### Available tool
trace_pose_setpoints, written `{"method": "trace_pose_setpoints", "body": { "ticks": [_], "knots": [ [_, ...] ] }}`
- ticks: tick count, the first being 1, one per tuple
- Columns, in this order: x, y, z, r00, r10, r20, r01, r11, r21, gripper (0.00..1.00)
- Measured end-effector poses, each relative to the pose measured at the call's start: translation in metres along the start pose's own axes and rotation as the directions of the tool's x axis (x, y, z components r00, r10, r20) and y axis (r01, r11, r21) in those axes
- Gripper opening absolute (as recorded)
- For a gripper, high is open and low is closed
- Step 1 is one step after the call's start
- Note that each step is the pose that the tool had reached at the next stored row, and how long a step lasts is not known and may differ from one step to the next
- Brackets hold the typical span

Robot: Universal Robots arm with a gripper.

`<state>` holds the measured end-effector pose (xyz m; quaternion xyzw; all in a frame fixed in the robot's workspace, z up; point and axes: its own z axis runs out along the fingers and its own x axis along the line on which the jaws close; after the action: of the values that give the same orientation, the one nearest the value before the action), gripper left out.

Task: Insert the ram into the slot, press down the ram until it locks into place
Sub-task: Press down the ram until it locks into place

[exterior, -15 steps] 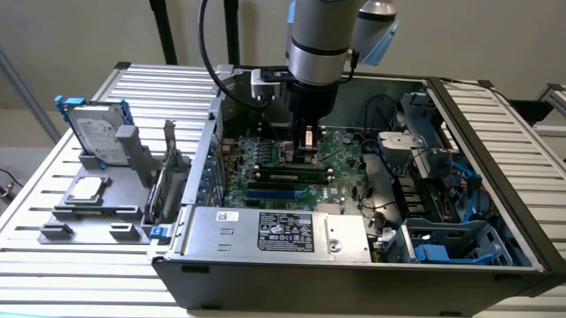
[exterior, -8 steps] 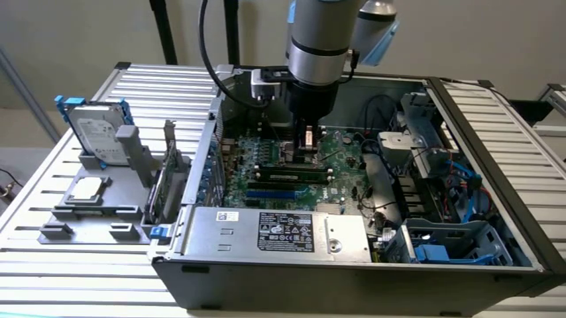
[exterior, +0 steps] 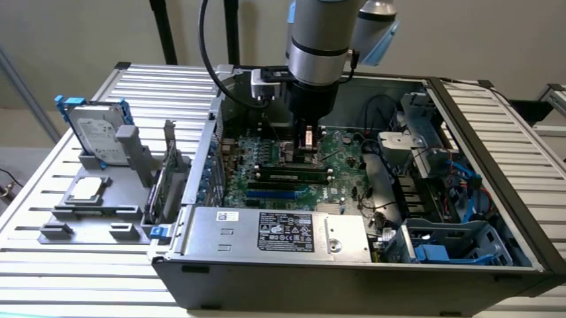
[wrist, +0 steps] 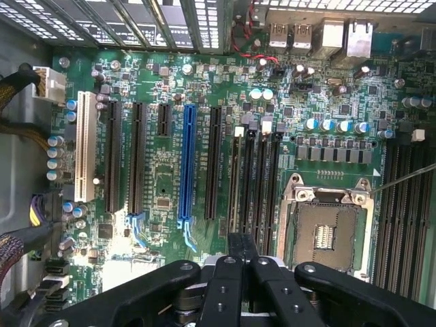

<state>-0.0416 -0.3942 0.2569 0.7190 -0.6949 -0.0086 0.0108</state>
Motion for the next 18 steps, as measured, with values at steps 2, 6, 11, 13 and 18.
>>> {"method": "trace_pose_setpoints", "body": {
  "ticks": [2, 6, 11, 13, 18],
  "knots": [
    [0.0, 0.0, 0.0, 1.0, 0.0, 0.0018, 0.0, 1.0, 0.0001, 0.1],
    [0.0, 0.0, 0.0, 1.0, 0.0, 0.0053, 0.0, 1.0, 0.0002, 0.1],
    [0.0, 0.0, 0.0, 1.0, 0.0, 0.0097, 0.0, 1.0, 0.0003, 0.1],
    [0.0, 0.0, 0.0, 0.9999, 0.0, 0.0115, 0.0, 1.0, 0.0004, 0.1],
    [0.0, 0.0, 0.0, 0.9999, 0.0, 0.0157, 0.0, 1.0, 0.0005, 0.1]
  ]
}}
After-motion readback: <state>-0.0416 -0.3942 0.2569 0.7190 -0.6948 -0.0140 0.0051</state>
